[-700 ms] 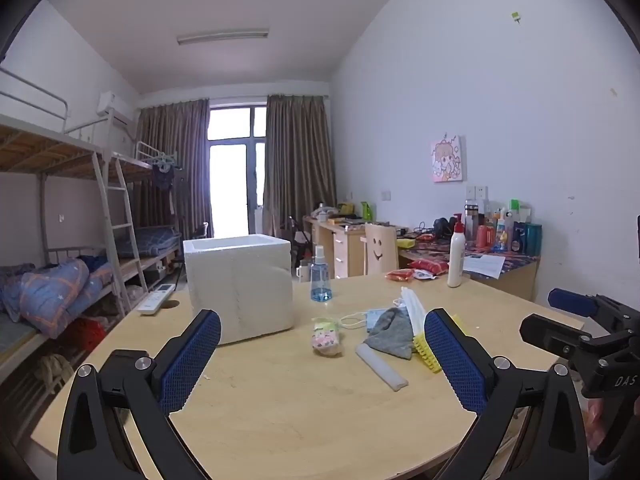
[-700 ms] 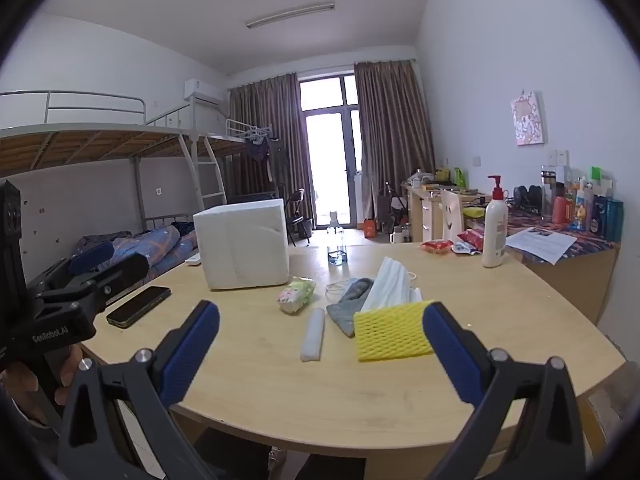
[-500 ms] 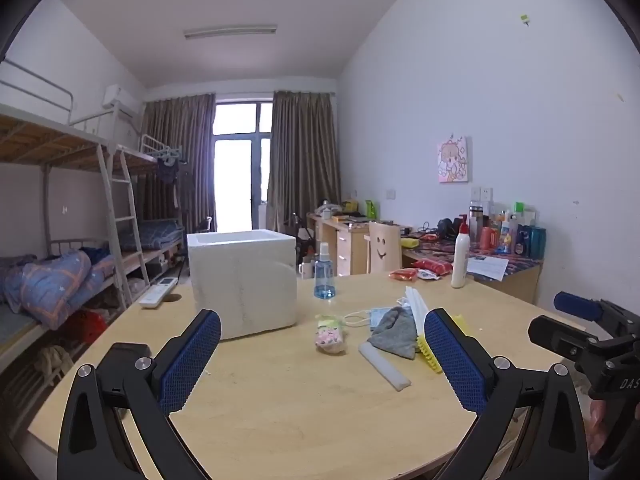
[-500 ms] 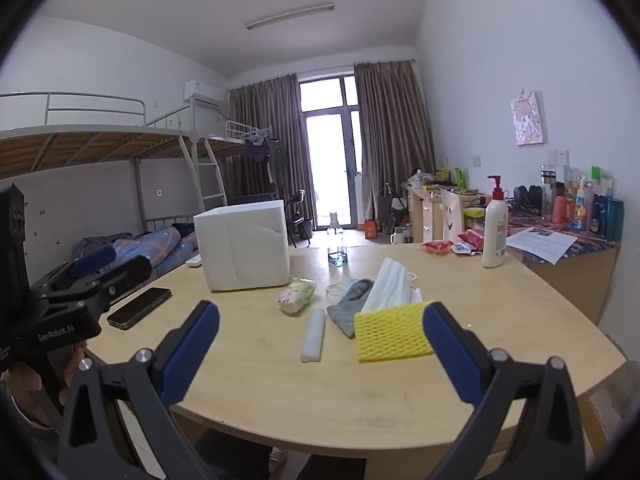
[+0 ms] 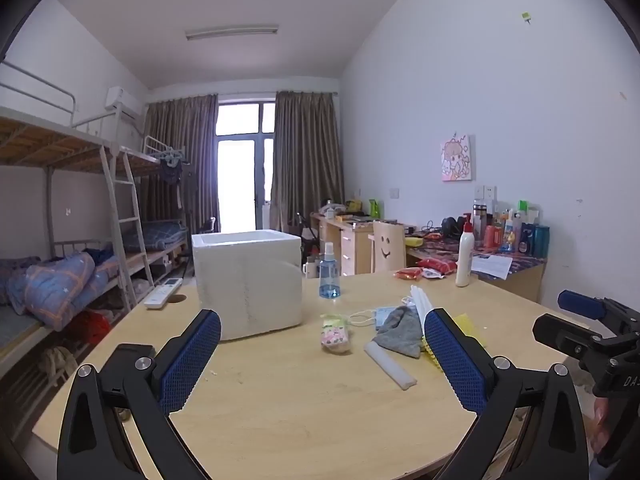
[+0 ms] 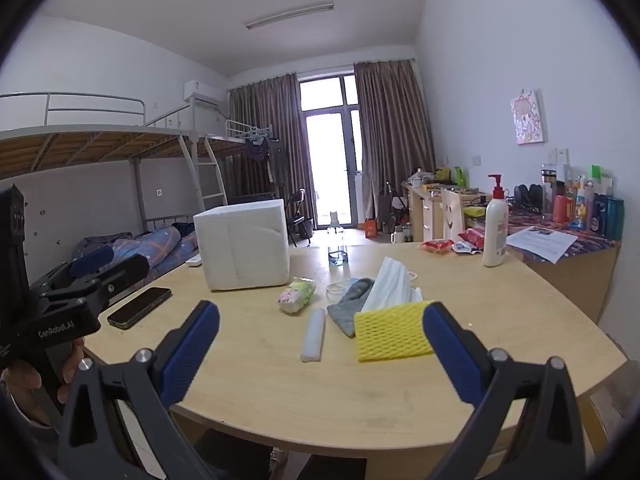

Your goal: Organize soft objects

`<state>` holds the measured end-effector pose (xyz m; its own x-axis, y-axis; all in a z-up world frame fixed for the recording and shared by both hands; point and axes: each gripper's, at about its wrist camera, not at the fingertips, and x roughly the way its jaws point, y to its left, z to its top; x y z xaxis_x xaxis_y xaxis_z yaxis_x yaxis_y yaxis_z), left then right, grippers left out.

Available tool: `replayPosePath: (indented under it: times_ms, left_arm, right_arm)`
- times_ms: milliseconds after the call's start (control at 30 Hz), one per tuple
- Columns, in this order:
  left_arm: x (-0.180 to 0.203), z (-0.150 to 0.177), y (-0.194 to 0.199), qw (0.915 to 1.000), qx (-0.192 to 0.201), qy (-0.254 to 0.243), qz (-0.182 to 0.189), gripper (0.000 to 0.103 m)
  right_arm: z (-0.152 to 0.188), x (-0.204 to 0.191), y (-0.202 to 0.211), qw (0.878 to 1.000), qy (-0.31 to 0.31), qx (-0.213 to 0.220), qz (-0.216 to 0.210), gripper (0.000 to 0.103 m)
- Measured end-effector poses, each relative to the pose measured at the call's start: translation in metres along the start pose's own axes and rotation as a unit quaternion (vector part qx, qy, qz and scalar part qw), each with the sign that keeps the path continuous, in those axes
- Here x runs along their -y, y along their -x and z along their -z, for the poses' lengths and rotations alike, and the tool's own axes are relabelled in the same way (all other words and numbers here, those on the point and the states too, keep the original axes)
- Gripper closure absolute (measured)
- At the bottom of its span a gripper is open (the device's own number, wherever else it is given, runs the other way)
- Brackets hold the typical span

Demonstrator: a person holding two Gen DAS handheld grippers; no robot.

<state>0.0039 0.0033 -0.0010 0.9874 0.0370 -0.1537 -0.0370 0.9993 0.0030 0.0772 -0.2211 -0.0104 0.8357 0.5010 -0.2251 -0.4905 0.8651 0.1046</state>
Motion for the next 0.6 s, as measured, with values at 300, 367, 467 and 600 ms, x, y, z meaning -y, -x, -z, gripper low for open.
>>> replayPosePath:
  times_ms: [300,367,467,600]
  left_arm:
    - [0.0002,-0.0004,0.0018,1.0000,0.002,-0.003,-0.001,0.001]
    - [0.0001,-0.0002,0.0020,1.0000,0.001,-0.001,0.000,0.001]
    - [0.0007,0.0001,0.0024,1.0000,0.003,-0.004,-0.001,0.001]
    - [0.0003,-0.0002,0.0016,1.0000,0.001,-0.003,-0.001,0.001]
  right_arm:
    - [0.0003,0.0009,-0.0005,1.000,0.001,0.000,0.002,0.000]
    - [0.0003,0.0008,-0.0006,1.000,0.001,0.000,0.003,0.000]
    - [0.0005,0.0011,0.0000,1.000,0.001,0.001,0.002,0.000]
    - [0.0006,0.0017,0.0002,1.000,0.002,0.001,0.003,0.000]
